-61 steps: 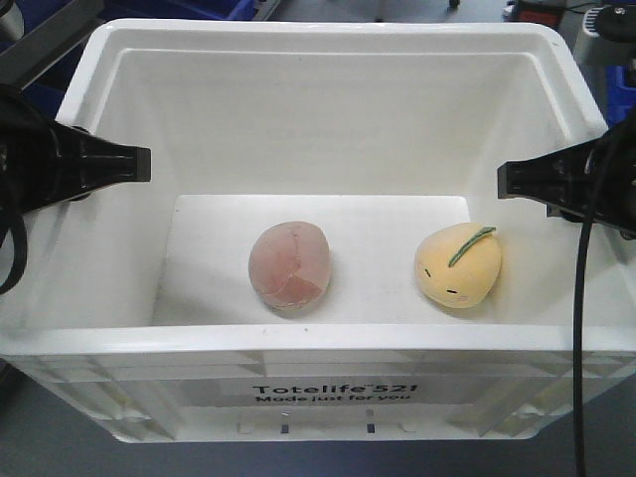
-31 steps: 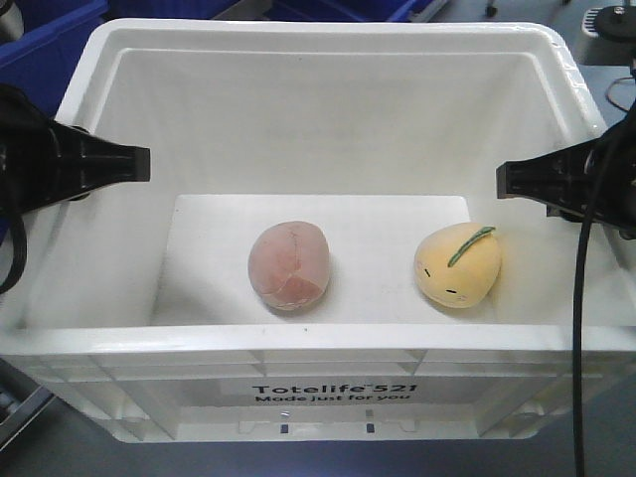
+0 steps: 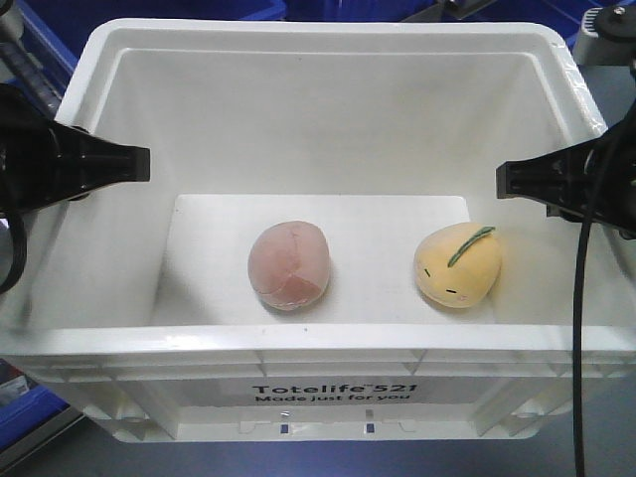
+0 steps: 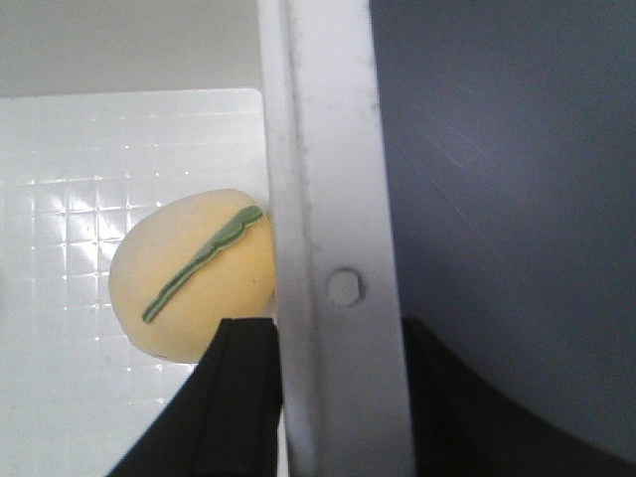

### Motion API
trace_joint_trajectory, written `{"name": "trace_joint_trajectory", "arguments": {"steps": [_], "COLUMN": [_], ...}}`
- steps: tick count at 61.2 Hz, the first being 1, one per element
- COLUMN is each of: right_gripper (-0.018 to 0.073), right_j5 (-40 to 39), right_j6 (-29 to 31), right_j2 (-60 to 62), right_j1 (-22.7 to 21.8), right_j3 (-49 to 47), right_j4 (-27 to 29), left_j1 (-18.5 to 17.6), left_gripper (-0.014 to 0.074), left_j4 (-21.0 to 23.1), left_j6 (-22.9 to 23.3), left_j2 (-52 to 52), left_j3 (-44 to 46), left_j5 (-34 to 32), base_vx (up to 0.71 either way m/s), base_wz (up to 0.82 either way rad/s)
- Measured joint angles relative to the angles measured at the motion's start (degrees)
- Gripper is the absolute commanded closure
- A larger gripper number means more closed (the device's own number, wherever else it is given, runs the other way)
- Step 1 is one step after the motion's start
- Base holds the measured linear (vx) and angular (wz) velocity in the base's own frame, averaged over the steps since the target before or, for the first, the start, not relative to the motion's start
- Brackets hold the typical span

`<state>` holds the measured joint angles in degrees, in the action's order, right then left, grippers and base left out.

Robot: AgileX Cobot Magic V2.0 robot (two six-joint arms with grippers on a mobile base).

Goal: Place moving items into box and shelve
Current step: 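Hold the lifted tote with both grippers while the base drives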

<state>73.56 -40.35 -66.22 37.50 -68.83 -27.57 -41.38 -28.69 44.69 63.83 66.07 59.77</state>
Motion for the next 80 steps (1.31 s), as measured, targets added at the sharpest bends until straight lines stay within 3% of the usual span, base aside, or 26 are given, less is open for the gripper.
{"name": "trace_joint_trajectory", "arguments": {"steps": [80], "right_gripper": [0.0407], "right_j5": [0.0], "right_j6": [0.0], "right_j2": [0.0], "right_j1": [0.0], "right_j3": [0.0], "right_j4": [0.0], "left_j1": [0.0], "left_gripper": [0.0446], "left_j4": [0.0], "left_j6": [0.0], "left_j2": [0.0], "left_j3": [0.0], "left_j5": [0.0], "base_vx": [0.1], "base_wz": [0.43]}}
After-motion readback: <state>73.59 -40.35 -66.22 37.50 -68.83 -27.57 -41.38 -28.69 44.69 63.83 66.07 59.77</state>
